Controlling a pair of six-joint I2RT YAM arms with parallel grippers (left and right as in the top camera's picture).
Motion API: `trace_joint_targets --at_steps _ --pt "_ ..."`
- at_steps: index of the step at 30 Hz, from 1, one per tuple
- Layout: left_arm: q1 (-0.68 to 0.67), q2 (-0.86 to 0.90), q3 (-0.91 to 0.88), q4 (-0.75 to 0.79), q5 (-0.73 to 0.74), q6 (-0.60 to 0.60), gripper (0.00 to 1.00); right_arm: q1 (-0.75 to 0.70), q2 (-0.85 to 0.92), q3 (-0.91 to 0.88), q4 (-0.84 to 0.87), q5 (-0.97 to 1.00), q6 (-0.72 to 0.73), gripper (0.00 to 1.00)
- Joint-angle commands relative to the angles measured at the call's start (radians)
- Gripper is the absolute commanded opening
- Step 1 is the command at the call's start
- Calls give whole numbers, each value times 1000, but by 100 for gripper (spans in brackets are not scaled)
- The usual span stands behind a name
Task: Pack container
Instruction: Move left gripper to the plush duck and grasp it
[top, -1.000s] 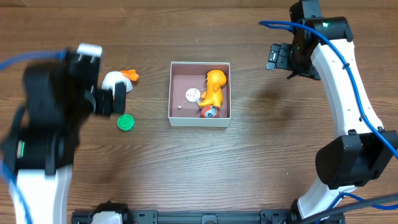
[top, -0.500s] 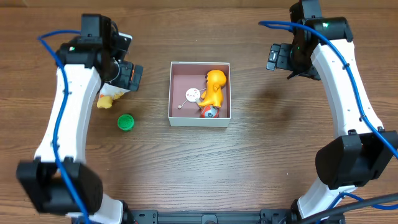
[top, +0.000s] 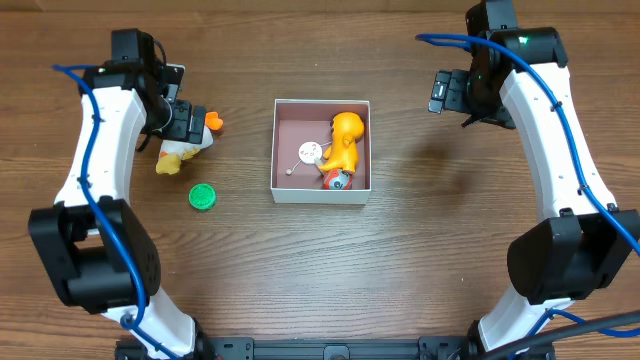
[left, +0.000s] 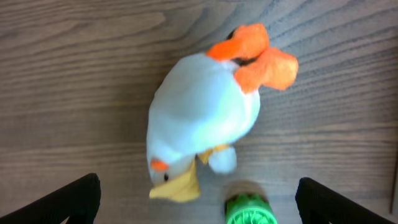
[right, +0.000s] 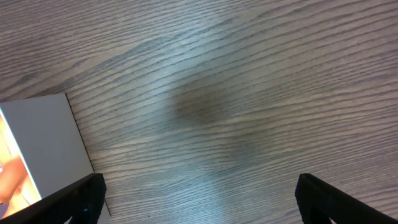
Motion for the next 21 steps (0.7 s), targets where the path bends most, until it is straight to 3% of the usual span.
trace_joint_targets --at_steps 1,8,10,11,13,18,21 --pt "-10 53 21 38 12 34 100 0 -24 21 3 6 -3 100" --pt "-10 128 21 95 16 33 97 0 -24 21 3 6 -3 100" --pt "-10 154 21 99 16 34 86 0 -24 21 3 6 -3 100" --pt "-10 165 21 99 16 38 72 0 -24 21 3 6 -3 100" --pt "-10 184 21 100 16 45 54 0 -24 21 3 6 -3 100" --pt "-10 220 21 109 22 48 52 0 -24 21 3 6 -3 100" --pt "-10 225 21 112 37 48 23 0 -24 21 3 6 -3 100"
